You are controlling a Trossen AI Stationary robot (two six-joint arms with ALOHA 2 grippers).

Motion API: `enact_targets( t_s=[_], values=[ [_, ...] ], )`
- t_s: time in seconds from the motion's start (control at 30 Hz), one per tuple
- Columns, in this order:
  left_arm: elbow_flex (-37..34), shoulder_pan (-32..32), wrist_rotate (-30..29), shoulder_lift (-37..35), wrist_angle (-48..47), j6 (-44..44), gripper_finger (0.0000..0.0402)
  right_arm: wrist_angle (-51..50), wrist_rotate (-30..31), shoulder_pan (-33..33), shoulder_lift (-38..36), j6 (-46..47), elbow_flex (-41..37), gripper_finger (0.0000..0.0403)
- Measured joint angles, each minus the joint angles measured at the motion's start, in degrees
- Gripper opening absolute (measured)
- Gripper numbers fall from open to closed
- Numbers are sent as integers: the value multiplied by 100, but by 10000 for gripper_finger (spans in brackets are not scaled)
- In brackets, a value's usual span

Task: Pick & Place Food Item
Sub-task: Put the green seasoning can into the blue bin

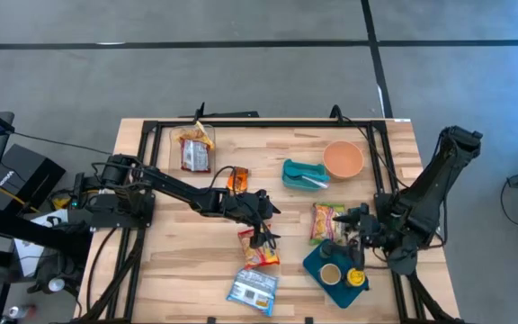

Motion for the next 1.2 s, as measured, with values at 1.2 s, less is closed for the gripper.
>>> enact_targets(
  t_s=[1.2],
  values=[
    [2, -2, -2, 0, 2, -2, 390, -2546, -3907, -4456, -1372, 1479, 3, 314]
  ],
)
